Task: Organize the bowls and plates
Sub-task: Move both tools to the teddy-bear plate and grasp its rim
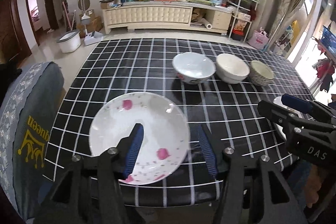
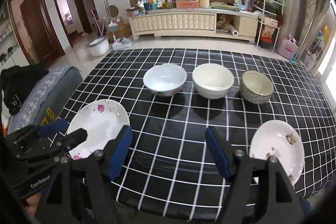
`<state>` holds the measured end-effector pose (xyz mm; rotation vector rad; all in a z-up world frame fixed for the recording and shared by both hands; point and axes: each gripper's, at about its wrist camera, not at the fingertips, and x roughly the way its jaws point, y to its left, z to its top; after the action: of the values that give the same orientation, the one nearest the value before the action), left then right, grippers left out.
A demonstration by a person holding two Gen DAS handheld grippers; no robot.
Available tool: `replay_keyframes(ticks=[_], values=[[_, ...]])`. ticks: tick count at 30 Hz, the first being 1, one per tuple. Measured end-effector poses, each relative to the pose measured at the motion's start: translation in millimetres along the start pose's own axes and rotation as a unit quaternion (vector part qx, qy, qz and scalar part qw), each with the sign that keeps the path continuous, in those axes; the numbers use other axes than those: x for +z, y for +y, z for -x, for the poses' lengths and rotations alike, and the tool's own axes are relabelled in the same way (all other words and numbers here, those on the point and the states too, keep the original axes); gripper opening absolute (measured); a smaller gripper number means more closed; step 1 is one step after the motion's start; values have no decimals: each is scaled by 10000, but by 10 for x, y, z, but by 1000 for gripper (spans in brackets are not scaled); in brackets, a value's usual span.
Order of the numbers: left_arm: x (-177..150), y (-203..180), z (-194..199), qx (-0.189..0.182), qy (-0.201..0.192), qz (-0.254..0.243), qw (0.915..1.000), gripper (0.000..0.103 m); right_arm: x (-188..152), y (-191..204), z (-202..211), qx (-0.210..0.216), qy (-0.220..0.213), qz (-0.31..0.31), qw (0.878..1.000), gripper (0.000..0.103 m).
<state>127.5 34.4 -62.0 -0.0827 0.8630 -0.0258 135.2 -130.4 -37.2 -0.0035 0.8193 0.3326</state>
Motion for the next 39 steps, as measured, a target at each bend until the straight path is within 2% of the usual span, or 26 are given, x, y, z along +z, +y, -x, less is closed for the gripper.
replay_keyframes(ticks=[4, 6, 9, 15, 18, 19, 22, 29, 39], values=[[27, -253, 35, -152, -50, -186, 9997, 52, -39, -260, 125, -5, -34, -309, 9995, 76], [62, -415, 55, -234, -80, -292, 9993, 52, -47, -426, 193, 176, -7, -503, 9986, 76], [103, -628, 101, -329, -184, -421, 9984, 62, -66, -631, 284, 348, 55, -691, 9970, 76], [160, -1040, 127, -511, -262, -726, 9957, 62, -159, -886, 510, -25, -216, -435, 9988, 76], [182, -1260, 108, -566, -250, -907, 9940, 62, -223, -1050, 626, 173, -583, -454, 9971, 76], [187, -1338, 96, -584, -242, -978, 9932, 63, -233, -1101, 640, 33, -584, -473, 9972, 76], [197, -1524, 57, -622, -275, -1130, 9913, 66, -252, -1270, 639, -341, -464, -497, 9971, 77], [267, -1951, -105, -817, -201, -1331, 9875, 67, -272, -1684, 610, -677, -235, -759, 9945, 77], [335, -2449, -512, -984, 129, -1524, 9833, 70, -380, -2140, 292, -1072, 283, -912, 9896, 77]])
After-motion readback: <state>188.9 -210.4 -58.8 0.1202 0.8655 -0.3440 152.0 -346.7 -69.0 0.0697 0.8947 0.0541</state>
